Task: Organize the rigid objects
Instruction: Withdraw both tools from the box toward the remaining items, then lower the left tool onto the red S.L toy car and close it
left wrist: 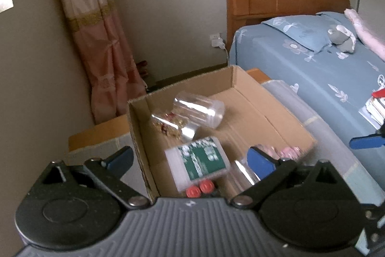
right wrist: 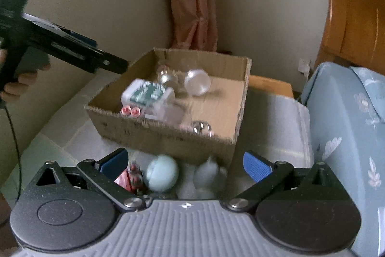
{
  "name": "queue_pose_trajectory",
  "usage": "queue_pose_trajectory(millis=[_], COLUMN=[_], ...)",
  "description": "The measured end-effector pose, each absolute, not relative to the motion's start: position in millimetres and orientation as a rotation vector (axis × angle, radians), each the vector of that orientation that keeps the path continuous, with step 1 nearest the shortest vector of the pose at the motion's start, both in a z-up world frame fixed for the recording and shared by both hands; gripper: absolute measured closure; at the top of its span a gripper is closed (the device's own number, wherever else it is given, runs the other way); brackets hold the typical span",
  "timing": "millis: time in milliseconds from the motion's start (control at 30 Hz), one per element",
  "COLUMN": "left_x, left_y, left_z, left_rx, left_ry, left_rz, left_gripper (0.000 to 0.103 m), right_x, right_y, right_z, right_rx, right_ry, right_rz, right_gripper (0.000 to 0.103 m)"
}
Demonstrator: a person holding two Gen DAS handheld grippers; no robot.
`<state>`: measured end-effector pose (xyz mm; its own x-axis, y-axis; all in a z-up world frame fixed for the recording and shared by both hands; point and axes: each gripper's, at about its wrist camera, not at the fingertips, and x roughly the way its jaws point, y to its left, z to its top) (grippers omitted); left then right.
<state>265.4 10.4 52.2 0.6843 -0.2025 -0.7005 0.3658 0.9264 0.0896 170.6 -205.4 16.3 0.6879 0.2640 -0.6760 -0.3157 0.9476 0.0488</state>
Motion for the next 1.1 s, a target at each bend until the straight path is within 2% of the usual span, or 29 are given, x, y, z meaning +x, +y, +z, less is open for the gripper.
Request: queue_pose_trajectory(millis=[567, 1100], left_x=[191, 182], left_y=[0, -15], left_z=[5, -46], left_rx=[0.209, 0.256], left_ry=[0.790, 0.846], left_rz=[-0.368, -0.454], left_gripper=[0.003, 0.003], right_x=[163, 151], right_y=[-208, -250], right_z=[-63, -83], right_rx=[-0.037, 0.063], right_ry=[0.786, 0.833], right_rz=[0.069, -0.019], right_gripper=[0.000, 0.000])
